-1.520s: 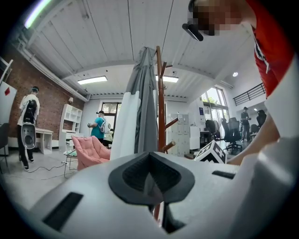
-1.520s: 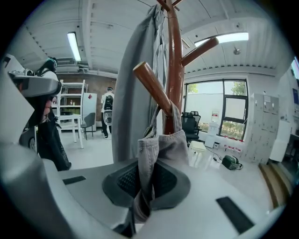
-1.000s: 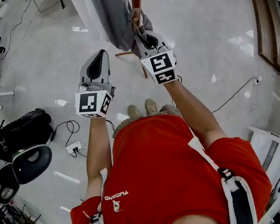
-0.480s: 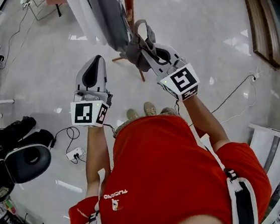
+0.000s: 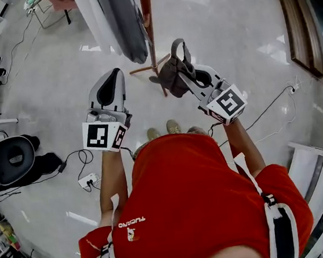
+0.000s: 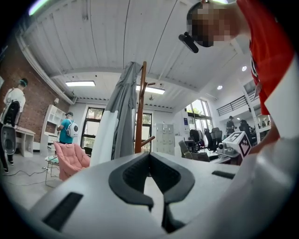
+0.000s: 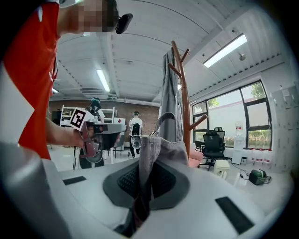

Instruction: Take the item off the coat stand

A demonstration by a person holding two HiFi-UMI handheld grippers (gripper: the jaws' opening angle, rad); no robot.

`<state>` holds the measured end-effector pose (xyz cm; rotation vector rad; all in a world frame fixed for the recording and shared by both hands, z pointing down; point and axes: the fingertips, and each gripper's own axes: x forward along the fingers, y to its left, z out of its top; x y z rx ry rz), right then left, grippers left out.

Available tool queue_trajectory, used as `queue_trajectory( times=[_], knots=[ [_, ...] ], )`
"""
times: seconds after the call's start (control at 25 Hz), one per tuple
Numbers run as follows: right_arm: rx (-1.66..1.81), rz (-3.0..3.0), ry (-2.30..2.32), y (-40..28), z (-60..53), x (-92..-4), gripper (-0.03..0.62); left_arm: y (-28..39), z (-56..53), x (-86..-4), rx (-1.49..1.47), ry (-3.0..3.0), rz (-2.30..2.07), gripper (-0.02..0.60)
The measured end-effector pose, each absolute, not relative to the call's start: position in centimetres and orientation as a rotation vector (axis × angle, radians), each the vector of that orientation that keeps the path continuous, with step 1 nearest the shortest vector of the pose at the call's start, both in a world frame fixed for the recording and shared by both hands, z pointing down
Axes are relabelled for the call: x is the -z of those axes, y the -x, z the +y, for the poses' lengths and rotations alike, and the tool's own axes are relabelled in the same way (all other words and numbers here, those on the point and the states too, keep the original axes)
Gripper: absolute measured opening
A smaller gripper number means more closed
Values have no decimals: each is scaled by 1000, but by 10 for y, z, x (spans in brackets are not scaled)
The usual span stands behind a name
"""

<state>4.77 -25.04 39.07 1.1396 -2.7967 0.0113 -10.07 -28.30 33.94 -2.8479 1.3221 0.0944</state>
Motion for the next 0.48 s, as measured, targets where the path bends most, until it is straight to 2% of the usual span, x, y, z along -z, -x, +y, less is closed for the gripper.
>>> queue_trajectory(
  times=[0.48],
  knots=[
    [27,-2814,-1144,-52,-251,-382,28,93,-280,-337,-90,2847,1295,9]
  ],
)
